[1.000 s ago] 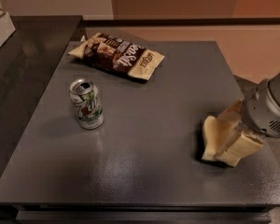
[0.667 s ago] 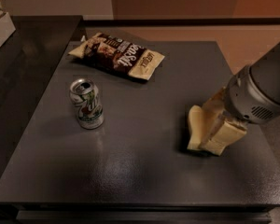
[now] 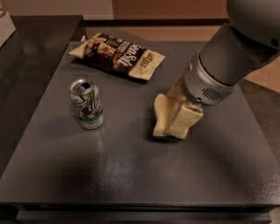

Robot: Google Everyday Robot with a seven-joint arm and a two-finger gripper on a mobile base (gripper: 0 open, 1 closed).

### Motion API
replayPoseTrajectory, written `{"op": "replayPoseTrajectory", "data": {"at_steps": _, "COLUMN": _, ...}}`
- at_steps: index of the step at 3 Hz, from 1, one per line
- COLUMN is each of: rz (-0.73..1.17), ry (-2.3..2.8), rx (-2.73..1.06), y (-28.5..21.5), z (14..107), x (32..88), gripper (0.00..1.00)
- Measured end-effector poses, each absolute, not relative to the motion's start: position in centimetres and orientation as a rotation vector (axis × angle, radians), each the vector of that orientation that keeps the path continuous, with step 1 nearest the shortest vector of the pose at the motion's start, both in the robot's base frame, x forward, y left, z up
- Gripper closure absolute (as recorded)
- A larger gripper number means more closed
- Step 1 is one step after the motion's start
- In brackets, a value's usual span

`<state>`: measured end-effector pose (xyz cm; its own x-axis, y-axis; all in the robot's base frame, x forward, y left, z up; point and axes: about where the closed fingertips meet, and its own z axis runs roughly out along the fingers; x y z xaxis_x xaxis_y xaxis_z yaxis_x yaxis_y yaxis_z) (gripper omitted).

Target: Move sponge near 7up can

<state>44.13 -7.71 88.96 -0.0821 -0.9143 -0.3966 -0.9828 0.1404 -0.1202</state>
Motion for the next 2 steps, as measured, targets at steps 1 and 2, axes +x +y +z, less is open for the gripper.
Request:
{"op": "replayPoseTrajectory", "data": {"at_steps": 1, "rz": 0.258, "ry": 2.024, "rx": -1.859, "y": -5.0, "z": 88.4, "x": 45.7, "gripper": 1.0}}
{"op": "replayPoseTrajectory", "data": {"at_steps": 2, "rz": 0.265, "ry": 2.01, "rx": -1.884, "y": -2.7, "z": 87.8, "x": 47.1, "gripper": 0.82}}
